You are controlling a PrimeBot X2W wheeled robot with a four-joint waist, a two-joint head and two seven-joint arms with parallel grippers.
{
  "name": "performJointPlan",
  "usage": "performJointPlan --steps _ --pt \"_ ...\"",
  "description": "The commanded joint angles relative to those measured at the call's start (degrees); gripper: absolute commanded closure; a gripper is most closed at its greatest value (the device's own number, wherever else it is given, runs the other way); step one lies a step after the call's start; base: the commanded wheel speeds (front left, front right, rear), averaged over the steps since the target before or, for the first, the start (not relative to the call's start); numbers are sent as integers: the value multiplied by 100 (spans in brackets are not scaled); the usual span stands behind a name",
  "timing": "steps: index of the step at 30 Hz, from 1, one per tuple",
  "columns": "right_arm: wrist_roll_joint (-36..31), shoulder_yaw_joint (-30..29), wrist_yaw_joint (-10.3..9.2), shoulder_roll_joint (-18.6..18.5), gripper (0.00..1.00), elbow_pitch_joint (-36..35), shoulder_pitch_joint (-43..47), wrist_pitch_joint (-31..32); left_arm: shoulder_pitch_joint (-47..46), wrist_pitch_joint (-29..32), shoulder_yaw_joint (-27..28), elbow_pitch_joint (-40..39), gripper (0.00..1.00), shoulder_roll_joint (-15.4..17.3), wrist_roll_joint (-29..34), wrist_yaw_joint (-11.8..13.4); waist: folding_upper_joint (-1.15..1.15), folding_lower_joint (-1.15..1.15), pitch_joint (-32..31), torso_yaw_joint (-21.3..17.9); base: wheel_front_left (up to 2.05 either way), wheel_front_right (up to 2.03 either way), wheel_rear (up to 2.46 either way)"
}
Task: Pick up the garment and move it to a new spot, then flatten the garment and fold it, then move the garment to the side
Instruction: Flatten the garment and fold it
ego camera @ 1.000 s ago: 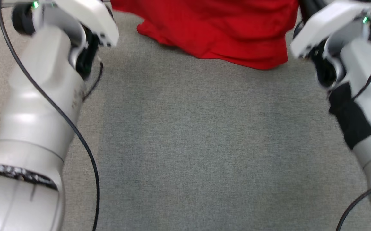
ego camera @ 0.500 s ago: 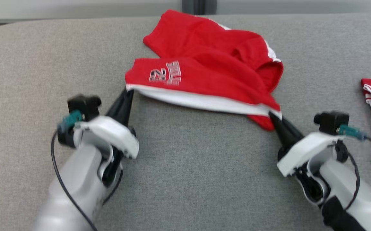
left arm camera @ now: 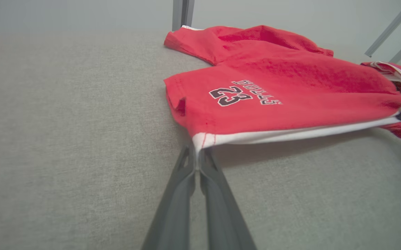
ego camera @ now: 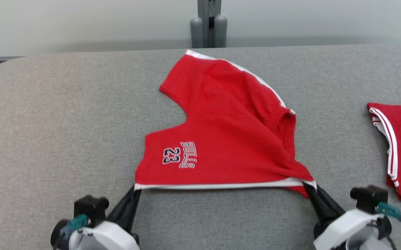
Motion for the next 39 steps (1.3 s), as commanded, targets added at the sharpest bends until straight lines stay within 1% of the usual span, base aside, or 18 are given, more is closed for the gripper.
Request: performJointPlan --steps 1,6,9,13,16,18,21,24,26,29,31,33,34,35,39 --pt "-101 -70 -6 -35 100 -42 131 -38 103 67 37 -105 100 89 2 95 0 0 -58 12 0 0 0" --pt "-523 -570 -7 71 100 -406 920 -33 954 678 54 -1425 100 432 -90 669 0 0 -231 44 0 0 0" --pt "-796 -887 -11 133 100 -644 1326 75 1335 897 118 -2008 100 623 -111 943 0 0 -281 66 0 0 0" --pt "-1150 -1244 -18 295 100 -1054 1747 341 1626 1072 185 -2497 100 789 -111 1181 0 0 -334 60 0 0 0" --pt "-1325 -1436 -18 423 100 -1366 1913 560 1700 1107 234 -2678 100 838 -97 1274 0 0 -345 21 0 0 0" --pt "-1416 -1536 -18 508 100 -1538 1962 700 1651 1114 266 -2731 100 884 -64 1289 0 0 -332 -3 0 0 0" --pt "-1459 -1629 -18 650 100 -1814 1965 894 1448 1119 351 -2758 100 980 -46 1228 0 0 -292 -47 0 0 0" --pt "-1367 -1674 -18 710 100 -2130 1776 1084 1101 1101 472 -2747 100 1016 -42 1127 0 0 -180 -125 0 0 0" --pt "-1215 -1658 -17 791 100 -2290 1592 1208 760 1112 543 -2678 100 1054 2 1039 0 0 -79 -207 0 0 0" --pt "-1077 -1664 -17 770 100 -2404 1172 1299 121 1152 609 -2533 100 1036 36 872 0 0 140 -346 0 0 0" --pt "-1026 -1660 -16 764 100 -2320 854 1335 -383 1193 628 -2287 100 1024 27 685 0 0 290 -425 0 0 0" --pt "-953 -1626 -16 786 100 -2175 536 1310 -907 1240 587 -1952 100 911 -36 470 0 0 415 -485 0 0 0" --pt "-953 -1626 -16 786 100 -2175 536 1310 -907 1240 587 -1952 100 911 -36 470 0 0 415 -485 0 0 0" --pt "-935 -1585 -16 778 100 -2092 379 1317 -1172 1281 558 -1749 100 890 -41 361 0 0 488 -520 0 0 0" --pt "-797 -1375 -6 818 100 -1631 -252 1257 -2196 1398 393 -742 100 598 -120 -84 0 0 751 -667 0 0 0"
